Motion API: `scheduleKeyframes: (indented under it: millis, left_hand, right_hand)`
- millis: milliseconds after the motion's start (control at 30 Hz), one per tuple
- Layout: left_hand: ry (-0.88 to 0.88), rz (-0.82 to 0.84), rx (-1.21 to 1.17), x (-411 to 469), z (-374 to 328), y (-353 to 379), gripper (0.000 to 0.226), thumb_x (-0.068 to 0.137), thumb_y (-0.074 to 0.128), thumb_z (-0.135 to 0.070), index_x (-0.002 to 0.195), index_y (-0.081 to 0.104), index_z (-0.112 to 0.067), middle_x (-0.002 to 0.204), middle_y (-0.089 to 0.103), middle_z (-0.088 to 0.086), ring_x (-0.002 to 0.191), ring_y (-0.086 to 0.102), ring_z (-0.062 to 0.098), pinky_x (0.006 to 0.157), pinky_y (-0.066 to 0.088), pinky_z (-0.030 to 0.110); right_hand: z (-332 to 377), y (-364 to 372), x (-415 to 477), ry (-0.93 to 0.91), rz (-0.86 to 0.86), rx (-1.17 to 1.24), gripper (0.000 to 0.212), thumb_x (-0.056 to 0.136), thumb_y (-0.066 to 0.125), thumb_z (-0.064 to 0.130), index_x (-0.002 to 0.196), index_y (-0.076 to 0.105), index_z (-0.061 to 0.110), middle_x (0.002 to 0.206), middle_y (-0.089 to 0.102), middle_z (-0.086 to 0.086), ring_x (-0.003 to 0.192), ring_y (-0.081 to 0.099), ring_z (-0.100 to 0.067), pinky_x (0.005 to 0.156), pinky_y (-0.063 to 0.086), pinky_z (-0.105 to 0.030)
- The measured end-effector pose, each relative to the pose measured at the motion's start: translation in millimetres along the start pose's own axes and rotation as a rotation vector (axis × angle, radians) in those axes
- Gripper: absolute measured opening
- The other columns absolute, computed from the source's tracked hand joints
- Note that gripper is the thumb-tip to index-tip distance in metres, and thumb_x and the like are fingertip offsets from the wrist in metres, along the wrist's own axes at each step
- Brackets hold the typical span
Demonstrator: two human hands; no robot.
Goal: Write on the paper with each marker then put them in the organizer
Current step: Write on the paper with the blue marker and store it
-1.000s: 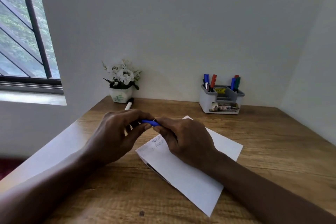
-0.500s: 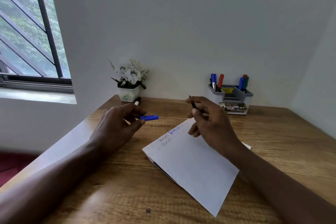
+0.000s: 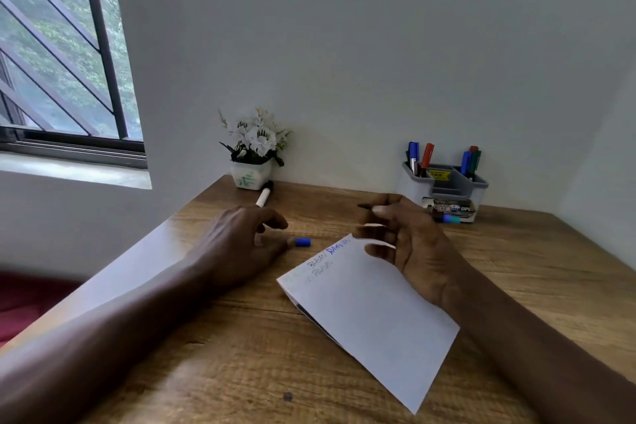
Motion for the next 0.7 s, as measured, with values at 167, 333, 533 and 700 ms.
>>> scheduleKeyframes:
  millis: [167, 333, 533, 700]
  left_hand:
    - [-0.063, 0.253, 0.06, -6.0, 0.3, 23.8, 0.1, 0.066, 0.033, -0.099, 0.145, 0.044, -0.038, 0.153, 0.042, -0.01, 0.139, 0.039, 0.013, 0.114, 0.033, 0.047]
    - [-0.059, 0.3, 0.041, -6.5, -4.0, 26.6, 0.105, 0.066, 0.026, -0.098, 0.149, 0.038, -0.036, 0.158, 0.035, -0.011, 0.142, 0.034, 0.012, 0.118, 0.026, 0.044]
    - [-0.044, 0.322, 0.079, -7.1, -1.7, 32.0, 0.102, 0.068, 0.041, -0.096, 0.152, 0.03, -0.039, 0.162, 0.028, -0.011, 0.148, 0.027, 0.013, 0.122, 0.019, 0.047]
    - [-0.05, 0.345, 0.068, -6.4, -4.2, 32.6, 0.094, 0.074, 0.049, -0.088, 0.153, 0.03, -0.041, 0.163, 0.027, -0.008, 0.15, 0.024, 0.017, 0.122, 0.017, 0.049]
  right_hand:
    - [-14.1, 16.5, -7.3, 0.044, 0.059, -0.328, 0.036, 0.101, 0.053, 0.035, 0.101, 0.073, 0.005, 0.08, 0.072, -0.014, 0.073, 0.068, -0.024, 0.063, 0.055, -0.032]
    - [-21.8, 30.4, -10.6, 0.062, 0.073, -0.301, 0.026, 0.102, 0.053, 0.02, 0.104, 0.074, 0.005, 0.084, 0.075, -0.016, 0.078, 0.071, -0.025, 0.07, 0.059, -0.032]
    - [-23.1, 42.4, -14.0, 0.046, 0.151, -0.493, 0.012, 0.094, 0.066, 0.01, 0.103, 0.074, 0.01, 0.083, 0.077, -0.017, 0.073, 0.072, -0.023, 0.069, 0.06, -0.031]
    - [-21.1, 45.6, -12.5, 0.028, 0.182, -0.609, 0.009, 0.084, 0.073, -0.001, 0.092, 0.074, 0.005, 0.082, 0.076, -0.017, 0.071, 0.072, -0.023, 0.066, 0.061, -0.03]
Point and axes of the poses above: each hand's wrist, its own x-axis towards the middle knuckle, its own y-axis out of the palm, z = x × y, the point moved 10 cm from there along x, towards the middle knuckle
